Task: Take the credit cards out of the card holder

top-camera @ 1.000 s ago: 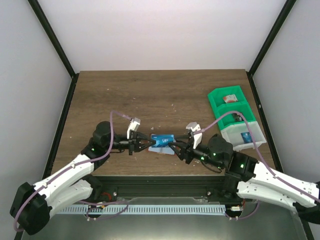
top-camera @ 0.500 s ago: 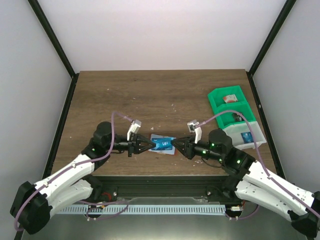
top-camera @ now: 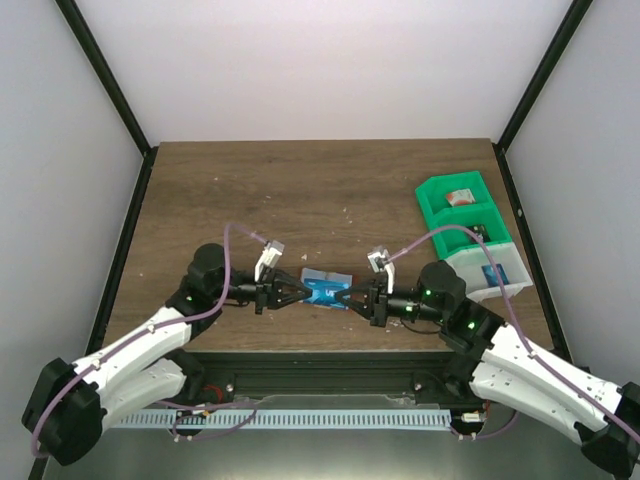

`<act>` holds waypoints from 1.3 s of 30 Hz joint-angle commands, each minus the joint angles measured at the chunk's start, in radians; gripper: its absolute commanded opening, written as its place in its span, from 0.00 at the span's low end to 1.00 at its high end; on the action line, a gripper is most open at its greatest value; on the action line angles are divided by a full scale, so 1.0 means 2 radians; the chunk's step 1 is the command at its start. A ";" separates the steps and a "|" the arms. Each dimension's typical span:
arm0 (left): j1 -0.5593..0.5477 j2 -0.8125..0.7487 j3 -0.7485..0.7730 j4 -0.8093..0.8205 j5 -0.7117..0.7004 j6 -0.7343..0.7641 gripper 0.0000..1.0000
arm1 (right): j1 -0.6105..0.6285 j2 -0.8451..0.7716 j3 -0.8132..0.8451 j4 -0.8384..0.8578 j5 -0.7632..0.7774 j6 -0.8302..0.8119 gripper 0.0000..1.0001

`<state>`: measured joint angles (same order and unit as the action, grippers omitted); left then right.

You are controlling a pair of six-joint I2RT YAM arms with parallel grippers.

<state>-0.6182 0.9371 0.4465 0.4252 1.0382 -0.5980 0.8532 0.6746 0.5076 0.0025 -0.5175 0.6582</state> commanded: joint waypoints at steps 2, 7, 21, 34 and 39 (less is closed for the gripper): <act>-0.001 -0.004 -0.001 0.005 0.001 0.004 0.00 | 0.001 -0.034 -0.002 0.017 0.003 0.009 0.01; 0.000 -0.014 0.027 -0.087 -0.086 0.039 0.58 | 0.001 -0.070 0.010 -0.044 0.103 0.009 0.01; -0.001 -0.058 0.069 -0.265 -0.438 0.171 1.00 | -0.009 -0.045 0.134 -0.268 0.426 -0.018 0.01; -0.010 -0.059 0.053 -0.238 -0.571 0.227 1.00 | -0.315 0.068 0.154 -0.290 0.243 -0.040 0.01; -0.012 -0.056 0.037 -0.234 -0.590 0.222 1.00 | -0.376 0.040 0.151 -0.319 0.217 0.011 0.01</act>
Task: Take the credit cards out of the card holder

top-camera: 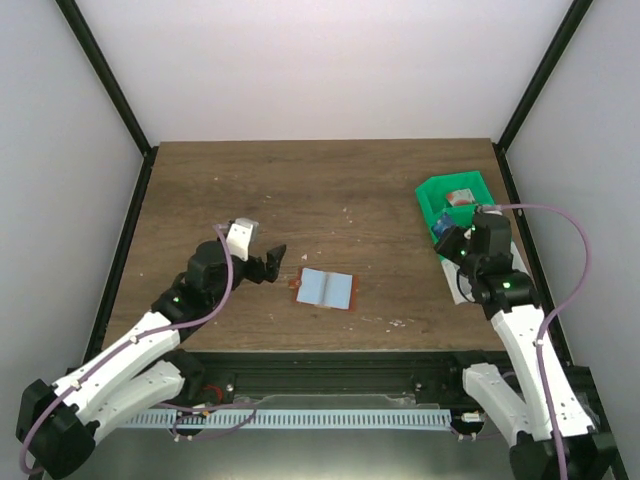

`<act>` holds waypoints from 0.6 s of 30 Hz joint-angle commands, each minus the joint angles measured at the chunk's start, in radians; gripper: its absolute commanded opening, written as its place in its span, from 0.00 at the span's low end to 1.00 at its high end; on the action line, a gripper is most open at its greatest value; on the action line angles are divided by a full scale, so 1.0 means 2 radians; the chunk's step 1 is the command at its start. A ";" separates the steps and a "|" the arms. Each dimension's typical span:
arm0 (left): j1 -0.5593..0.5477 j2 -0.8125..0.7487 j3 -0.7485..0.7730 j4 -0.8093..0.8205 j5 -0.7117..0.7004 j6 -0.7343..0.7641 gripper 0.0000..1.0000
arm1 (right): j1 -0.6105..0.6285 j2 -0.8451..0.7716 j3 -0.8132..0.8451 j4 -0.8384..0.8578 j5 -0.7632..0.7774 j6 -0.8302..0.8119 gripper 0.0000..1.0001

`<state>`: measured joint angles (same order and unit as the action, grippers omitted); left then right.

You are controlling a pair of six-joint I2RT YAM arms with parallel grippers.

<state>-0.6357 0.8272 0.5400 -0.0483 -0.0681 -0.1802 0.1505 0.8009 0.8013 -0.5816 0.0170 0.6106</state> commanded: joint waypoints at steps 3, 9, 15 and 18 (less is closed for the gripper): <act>-0.003 0.021 -0.014 0.015 -0.048 0.021 1.00 | -0.025 -0.016 0.006 -0.033 -0.053 0.044 0.00; -0.003 0.032 -0.009 -0.013 -0.014 0.009 1.00 | -0.037 -0.007 0.013 -0.100 -0.017 0.052 0.01; -0.004 0.006 -0.009 -0.040 -0.018 0.005 1.00 | -0.125 -0.041 -0.027 -0.132 -0.043 0.019 0.01; -0.005 0.008 -0.010 -0.037 -0.025 0.009 1.00 | -0.143 -0.043 -0.040 -0.105 -0.041 0.033 0.01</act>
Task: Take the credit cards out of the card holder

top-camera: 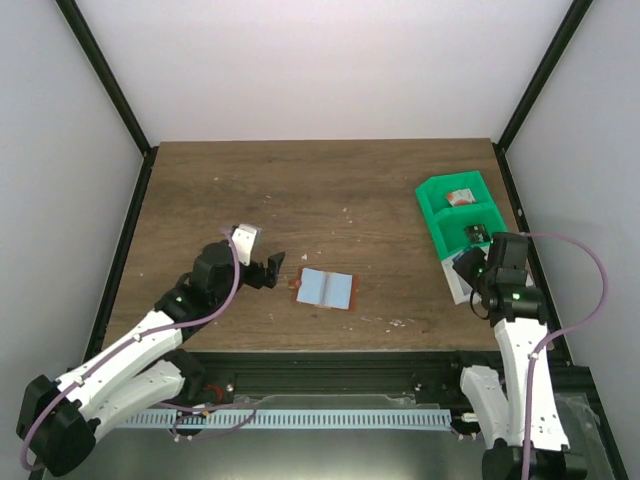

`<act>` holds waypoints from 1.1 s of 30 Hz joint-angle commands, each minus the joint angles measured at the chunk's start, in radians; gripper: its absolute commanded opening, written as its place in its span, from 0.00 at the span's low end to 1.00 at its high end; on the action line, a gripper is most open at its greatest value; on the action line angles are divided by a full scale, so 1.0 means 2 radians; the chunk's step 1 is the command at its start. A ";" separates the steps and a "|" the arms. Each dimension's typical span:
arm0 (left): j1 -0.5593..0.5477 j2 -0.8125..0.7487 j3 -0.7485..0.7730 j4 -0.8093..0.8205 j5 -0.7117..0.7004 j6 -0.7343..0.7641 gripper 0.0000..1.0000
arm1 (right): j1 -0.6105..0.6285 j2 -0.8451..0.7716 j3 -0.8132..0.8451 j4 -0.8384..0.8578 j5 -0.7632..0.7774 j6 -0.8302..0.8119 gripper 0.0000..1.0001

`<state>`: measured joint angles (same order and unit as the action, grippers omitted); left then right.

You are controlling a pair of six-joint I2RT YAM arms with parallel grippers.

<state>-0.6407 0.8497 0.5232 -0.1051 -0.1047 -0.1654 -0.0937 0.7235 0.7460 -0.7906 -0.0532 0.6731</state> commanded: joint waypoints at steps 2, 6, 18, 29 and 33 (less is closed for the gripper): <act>-0.004 0.003 0.001 -0.006 -0.005 0.005 1.00 | -0.028 0.024 -0.008 0.014 -0.004 0.005 0.00; -0.005 0.015 0.009 -0.014 0.000 0.010 1.00 | -0.060 0.081 -0.006 0.049 -0.021 0.011 0.01; -0.004 0.025 0.036 -0.039 0.024 0.004 1.00 | -0.115 0.103 0.023 0.057 0.029 -0.020 0.01; -0.033 -0.014 0.029 -0.025 0.061 -0.012 1.00 | -0.135 0.156 0.038 0.053 0.009 -0.025 0.00; -0.064 -0.030 0.031 -0.030 0.052 -0.013 1.00 | -0.144 0.181 0.046 0.043 0.011 -0.019 0.00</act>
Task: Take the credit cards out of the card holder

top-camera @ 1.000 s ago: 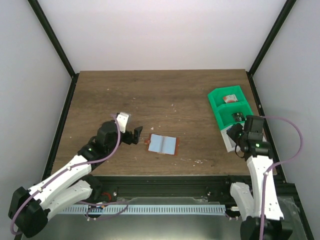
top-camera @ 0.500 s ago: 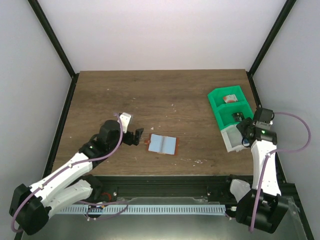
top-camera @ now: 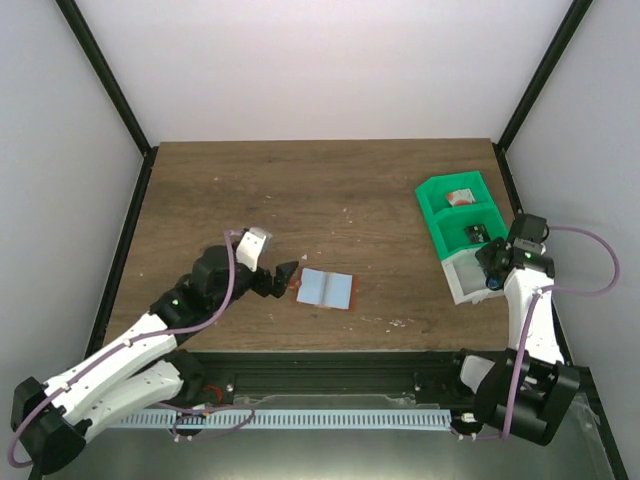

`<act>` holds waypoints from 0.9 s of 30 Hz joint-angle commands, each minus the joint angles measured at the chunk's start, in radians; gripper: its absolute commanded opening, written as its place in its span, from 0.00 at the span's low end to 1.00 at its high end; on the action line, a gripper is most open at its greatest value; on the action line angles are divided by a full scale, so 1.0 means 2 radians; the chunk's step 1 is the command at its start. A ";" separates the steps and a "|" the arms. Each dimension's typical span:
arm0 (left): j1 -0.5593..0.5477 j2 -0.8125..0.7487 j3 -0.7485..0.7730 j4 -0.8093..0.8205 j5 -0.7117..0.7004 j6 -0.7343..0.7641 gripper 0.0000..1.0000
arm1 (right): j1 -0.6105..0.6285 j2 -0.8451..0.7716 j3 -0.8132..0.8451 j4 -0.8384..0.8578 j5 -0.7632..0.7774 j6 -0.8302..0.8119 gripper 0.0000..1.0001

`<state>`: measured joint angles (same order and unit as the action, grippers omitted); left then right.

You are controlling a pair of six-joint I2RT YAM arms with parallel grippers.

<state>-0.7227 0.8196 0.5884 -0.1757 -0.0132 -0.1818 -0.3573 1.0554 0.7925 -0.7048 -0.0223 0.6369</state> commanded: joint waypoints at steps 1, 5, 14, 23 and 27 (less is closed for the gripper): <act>-0.031 -0.021 -0.001 0.006 0.007 -0.005 1.00 | -0.016 0.013 0.019 0.006 -0.010 -0.005 0.01; -0.063 -0.038 -0.002 0.011 0.009 0.004 1.00 | -0.033 0.013 0.010 0.018 -0.035 -0.016 0.01; -0.076 -0.068 0.008 -0.028 -0.013 0.029 1.00 | -0.060 0.060 0.019 0.019 -0.055 -0.061 0.02; -0.076 -0.069 0.010 -0.029 -0.014 0.024 1.00 | -0.081 0.126 0.019 0.073 -0.105 -0.099 0.01; -0.076 -0.062 0.011 -0.023 -0.008 0.022 1.00 | -0.094 0.124 0.019 0.082 -0.117 -0.100 0.01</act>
<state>-0.8715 0.6899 0.5884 -0.2226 -0.0364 -0.1341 -0.5110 1.3117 0.7925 -0.5865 -0.2077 0.4664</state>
